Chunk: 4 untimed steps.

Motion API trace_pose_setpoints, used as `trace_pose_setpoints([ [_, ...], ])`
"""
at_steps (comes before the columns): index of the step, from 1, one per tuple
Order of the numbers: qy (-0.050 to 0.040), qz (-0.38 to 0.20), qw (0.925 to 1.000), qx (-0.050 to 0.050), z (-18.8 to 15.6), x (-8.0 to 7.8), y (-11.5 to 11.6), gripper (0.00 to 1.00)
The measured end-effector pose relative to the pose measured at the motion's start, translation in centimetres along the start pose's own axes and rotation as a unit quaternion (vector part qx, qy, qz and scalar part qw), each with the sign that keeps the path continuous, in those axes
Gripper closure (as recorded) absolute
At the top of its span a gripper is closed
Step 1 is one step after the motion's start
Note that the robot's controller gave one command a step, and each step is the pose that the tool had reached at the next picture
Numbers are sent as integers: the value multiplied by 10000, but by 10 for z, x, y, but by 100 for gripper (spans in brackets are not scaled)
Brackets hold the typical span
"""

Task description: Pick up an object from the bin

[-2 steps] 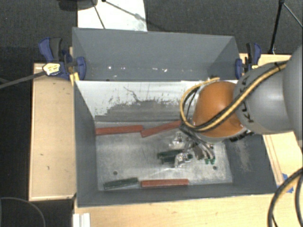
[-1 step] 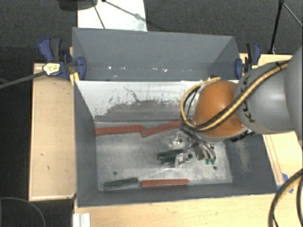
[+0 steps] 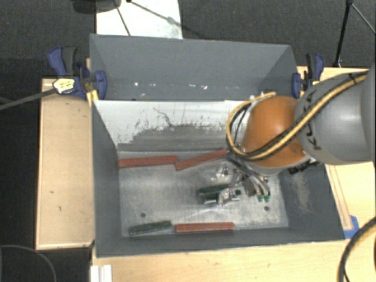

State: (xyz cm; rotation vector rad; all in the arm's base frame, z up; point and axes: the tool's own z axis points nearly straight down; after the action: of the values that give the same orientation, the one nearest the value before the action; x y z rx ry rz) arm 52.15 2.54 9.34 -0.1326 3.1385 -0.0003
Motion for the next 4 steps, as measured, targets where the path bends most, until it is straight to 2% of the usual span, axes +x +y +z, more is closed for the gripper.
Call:
trace_pose_setpoints([
  [1,-31,1,10000,-2,-8,-2,0,100],
  [4,-1,7,10000,-2,-32,-1,0,100],
])
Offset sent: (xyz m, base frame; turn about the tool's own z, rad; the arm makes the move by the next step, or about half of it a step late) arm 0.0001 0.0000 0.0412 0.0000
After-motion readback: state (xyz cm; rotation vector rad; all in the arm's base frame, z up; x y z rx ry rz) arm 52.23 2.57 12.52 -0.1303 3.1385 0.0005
